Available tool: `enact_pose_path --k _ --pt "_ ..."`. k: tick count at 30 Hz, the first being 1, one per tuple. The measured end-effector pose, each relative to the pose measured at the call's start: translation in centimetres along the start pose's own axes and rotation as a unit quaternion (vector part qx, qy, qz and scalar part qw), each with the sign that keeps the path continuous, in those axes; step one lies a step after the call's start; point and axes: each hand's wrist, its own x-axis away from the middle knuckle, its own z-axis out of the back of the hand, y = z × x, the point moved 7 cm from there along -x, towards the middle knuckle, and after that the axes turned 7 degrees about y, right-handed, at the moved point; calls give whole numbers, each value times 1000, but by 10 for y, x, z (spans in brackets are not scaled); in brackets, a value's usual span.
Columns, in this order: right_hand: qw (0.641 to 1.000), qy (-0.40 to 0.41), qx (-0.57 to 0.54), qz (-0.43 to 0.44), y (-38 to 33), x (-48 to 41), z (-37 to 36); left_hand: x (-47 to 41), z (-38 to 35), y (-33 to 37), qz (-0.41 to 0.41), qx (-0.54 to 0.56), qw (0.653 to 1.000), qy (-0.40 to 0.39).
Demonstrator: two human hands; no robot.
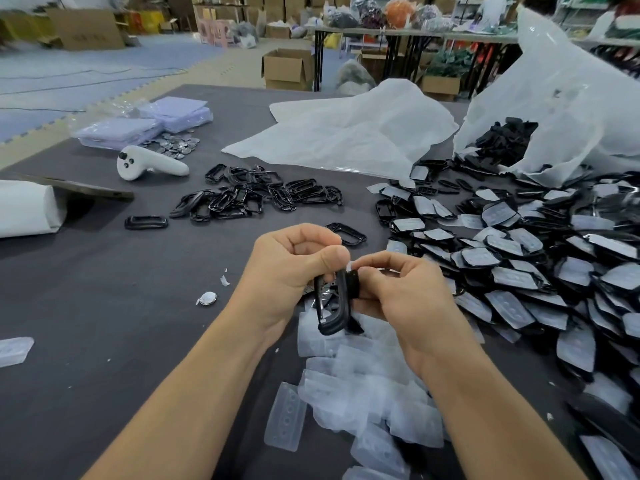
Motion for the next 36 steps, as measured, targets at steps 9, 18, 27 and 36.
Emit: enact_pose_path --k 9,18,27,36 --pt "958 -255 -108 -76 -2 24 -33 -1 12 11 -109 -107 983 98" --pt "1000 -10 10 13 -2 4 -9 0 21 6 -80 -215 962 148" --pt "990 62 82 98 -12 0 7 2 3 -13 27 -177 983 50" --pt "991 42 57 111 -9 -2 3 4 -1 -11 29 -130 991 24"
